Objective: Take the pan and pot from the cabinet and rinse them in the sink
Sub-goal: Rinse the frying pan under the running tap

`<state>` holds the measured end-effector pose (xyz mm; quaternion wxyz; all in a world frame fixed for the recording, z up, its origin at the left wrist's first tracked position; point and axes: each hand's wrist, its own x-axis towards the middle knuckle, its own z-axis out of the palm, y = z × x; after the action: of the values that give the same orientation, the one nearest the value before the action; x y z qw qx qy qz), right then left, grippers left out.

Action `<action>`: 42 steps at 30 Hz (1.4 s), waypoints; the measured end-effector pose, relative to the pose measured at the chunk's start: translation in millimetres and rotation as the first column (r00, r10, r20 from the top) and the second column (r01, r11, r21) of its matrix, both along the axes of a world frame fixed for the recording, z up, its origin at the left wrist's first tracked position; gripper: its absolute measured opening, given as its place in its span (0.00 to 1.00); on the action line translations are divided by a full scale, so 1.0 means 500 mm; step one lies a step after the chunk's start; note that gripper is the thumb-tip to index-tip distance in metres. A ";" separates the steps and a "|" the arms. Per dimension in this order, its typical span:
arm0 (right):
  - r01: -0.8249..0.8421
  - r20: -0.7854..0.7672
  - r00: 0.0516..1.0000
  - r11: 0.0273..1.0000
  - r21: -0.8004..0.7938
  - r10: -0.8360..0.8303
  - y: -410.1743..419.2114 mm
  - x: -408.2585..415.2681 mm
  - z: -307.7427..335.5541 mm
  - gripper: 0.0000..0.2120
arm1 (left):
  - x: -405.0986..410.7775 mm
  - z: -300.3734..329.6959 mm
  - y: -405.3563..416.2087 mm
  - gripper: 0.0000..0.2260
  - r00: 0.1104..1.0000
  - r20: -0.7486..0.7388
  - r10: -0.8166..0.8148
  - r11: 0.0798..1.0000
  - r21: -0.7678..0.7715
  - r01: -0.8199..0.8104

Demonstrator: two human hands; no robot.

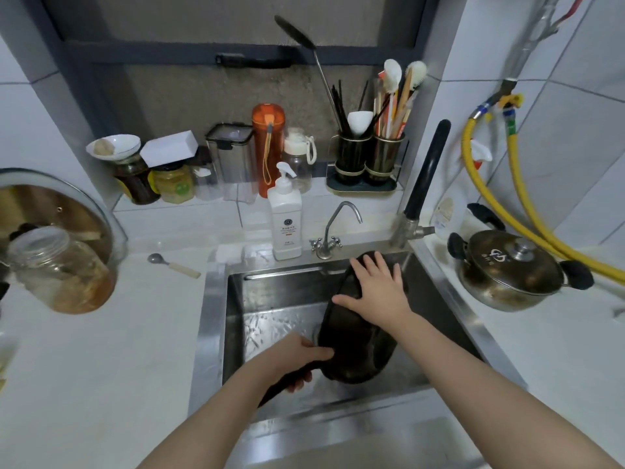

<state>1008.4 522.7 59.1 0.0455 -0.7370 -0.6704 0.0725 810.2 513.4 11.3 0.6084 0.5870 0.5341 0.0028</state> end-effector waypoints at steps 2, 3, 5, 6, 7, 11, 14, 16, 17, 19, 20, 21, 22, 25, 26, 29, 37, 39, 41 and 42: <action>0.008 0.000 1.000 1.000 -0.021 -0.008 -0.001 0.003 -0.003 0.43 | 0.002 0.003 -0.005 0.24 1.000 -0.012 -0.027 1.000 0.005 0.027; 0.014 -0.001 1.000 1.000 -0.028 -0.014 -0.003 0.005 -0.006 0.43 | 0.004 0.005 -0.007 0.24 0.999 -0.016 -0.035 0.999 0.005 0.035; 0.027 -0.001 1.000 0.999 -0.032 -0.027 -0.008 0.011 -0.008 0.42 | 0.009 0.009 -0.009 0.24 0.998 -0.025 -0.050 0.999 0.007 0.050; 0.034 -0.002 0.999 0.999 -0.032 -0.034 -0.011 0.014 -0.008 0.42 | 0.013 0.011 -0.009 0.24 0.998 -0.028 -0.058 0.998 0.011 0.058; 0.043 -0.005 0.999 0.999 -0.031 -0.043 -0.013 0.018 -0.008 0.42 | 0.018 0.013 -0.010 0.23 0.997 -0.034 -0.067 0.998 0.017 0.067; 0.078 -0.022 0.997 0.996 -0.031 -0.078 -0.021 0.036 -0.002 0.41 | 0.038 0.024 -0.008 0.22 0.992 -0.058 -0.109 0.992 0.051 0.112; 0.095 -0.027 0.995 0.995 -0.040 -0.096 -0.022 0.047 -0.001 0.41 | 0.053 0.031 -0.007 0.22 0.988 -0.074 -0.134 0.989 0.049 0.138; 0.105 -0.044 0.993 0.994 -0.033 -0.106 -0.023 0.055 -0.003 0.41 | 0.064 0.033 -0.007 0.22 0.985 -0.085 -0.149 0.986 0.062 0.154; 0.113 -0.056 0.992 0.993 -0.025 -0.114 -0.026 0.061 -0.003 0.40 | 0.070 0.033 -0.009 0.22 0.983 -0.091 -0.156 0.984 0.075 0.163; 0.142 -0.086 0.986 0.990 -0.004 -0.142 -0.041 0.075 -0.004 0.41 | 0.084 0.032 -0.013 0.21 0.978 -0.112 -0.173 0.976 0.115 0.186; 0.159 -0.110 0.981 0.987 0.006 -0.158 -0.052 0.083 -0.005 0.41 | 0.090 0.030 -0.014 0.21 0.974 -0.133 -0.184 0.969 0.142 0.202; 0.179 -0.152 0.973 0.984 0.014 -0.175 -0.066 0.092 -0.005 0.41 | 0.096 0.029 -0.015 0.22 0.968 -0.160 -0.192 0.960 0.172 0.219; 0.209 -0.218 0.955 0.978 0.022 -0.199 -0.081 0.101 -0.006 0.42 | 0.103 0.025 -0.016 0.21 0.961 -0.193 -0.200 0.950 0.201 0.239; 0.383 -0.492 0.814 0.922 0.055 -0.309 -0.119 0.134 -0.008 0.41 | 0.124 0.013 -0.023 0.20 0.932 -0.292 -0.214 0.898 0.316 0.305; 0.458 -0.557 0.753 0.887 0.061 -0.351 -0.128 0.147 -0.010 0.41 | 0.133 0.008 -0.026 0.20 0.922 -0.327 -0.209 0.873 0.362 0.327; 0.655 -0.671 0.563 0.756 0.005 -0.482 -0.152 0.192 -0.029 0.35 | 0.158 0.002 -0.044 0.28 0.921 -0.363 -0.142 0.826 0.468 0.313; 0.839 -0.798 -0.064 0.401 -0.367 -0.599 -0.229 0.272 -0.100 0.22 | 0.215 0.016 -0.065 0.36 0.945 -0.326 -0.021 0.816 0.540 0.204; 0.831 -0.797 -0.189 0.338 -0.441 -0.574 -0.245 0.281 -0.129 0.23 | 0.223 0.019 -0.061 0.35 0.947 -0.322 -0.014 0.824 0.533 0.193; 0.824 -0.819 -0.288 0.308 -0.476 -0.496 -0.257 0.285 -0.146 0.23 | 0.230 0.015 -0.049 0.31 0.956 -0.294 0.008 0.867 0.479 0.140; 0.823 -0.832 -0.334 0.293 -0.487 -0.444 -0.262 0.287 -0.147 0.24 | 0.233 0.012 -0.042 0.28 0.964 -0.265 0.012 0.886 0.449 0.112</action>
<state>1151.7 391.5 -14.2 0.5774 -0.7418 0.0649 0.3349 926.8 492.2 17.2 0.3765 0.7232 0.5779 0.0364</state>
